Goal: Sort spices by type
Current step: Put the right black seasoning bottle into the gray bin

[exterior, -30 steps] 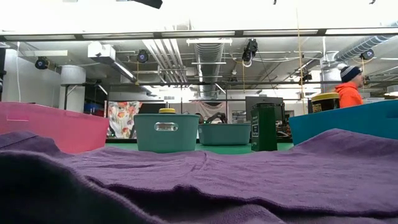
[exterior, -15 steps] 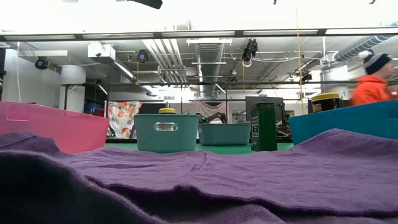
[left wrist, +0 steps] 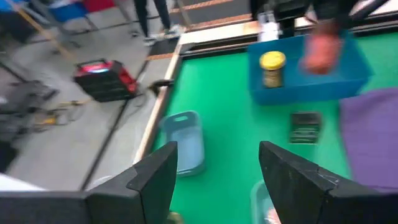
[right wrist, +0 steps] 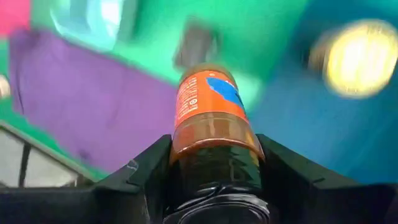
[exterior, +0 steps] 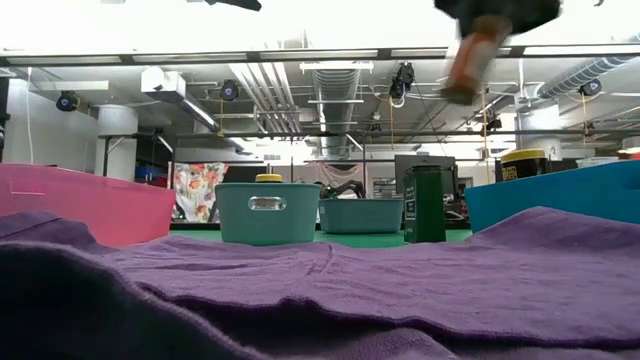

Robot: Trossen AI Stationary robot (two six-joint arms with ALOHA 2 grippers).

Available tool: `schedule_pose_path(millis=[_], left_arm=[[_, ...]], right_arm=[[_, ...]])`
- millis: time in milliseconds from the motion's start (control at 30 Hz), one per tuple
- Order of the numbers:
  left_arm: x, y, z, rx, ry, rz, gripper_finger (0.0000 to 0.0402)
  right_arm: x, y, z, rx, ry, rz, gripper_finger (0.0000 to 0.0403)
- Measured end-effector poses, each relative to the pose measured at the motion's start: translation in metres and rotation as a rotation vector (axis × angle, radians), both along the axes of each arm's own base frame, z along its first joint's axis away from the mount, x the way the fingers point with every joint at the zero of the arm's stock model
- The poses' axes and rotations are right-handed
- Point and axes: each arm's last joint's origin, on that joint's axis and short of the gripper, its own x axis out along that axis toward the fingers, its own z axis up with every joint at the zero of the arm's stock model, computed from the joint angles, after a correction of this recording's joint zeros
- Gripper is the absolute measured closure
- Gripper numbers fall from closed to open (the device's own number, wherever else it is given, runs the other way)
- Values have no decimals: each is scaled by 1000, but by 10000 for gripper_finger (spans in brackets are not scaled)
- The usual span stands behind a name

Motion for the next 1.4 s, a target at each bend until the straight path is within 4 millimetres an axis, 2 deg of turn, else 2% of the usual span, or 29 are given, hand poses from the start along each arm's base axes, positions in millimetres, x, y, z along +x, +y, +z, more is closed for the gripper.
schedule_pose_path(millis=[167,300,533,733,867,1000,1200,1400], left_arm=[[-2,-3,-5,-87,40,-44,192],[1,-3,-6,-95,45,-85,192],[12,3,-12,-71,59,-79,192],[19,11,-18,-101,72,15,192],[17,15,-17,-114,51,105,192],[9,17,-11,-123,10,171,192],[-6,17,0,-101,-53,260,192],[-23,16,12,-52,-112,344,192]], right_arm=[[29,-56,12,-145,-53,61,210],[50,-101,10,-212,-44,116,210],[78,-181,-16,-233,53,146,210],[87,-230,-35,-202,125,154,210],[91,-254,-48,-152,135,162,210],[93,-269,-61,-95,160,176,210],[95,-278,-72,-78,181,188,210],[101,-283,-91,-50,210,210,210]])
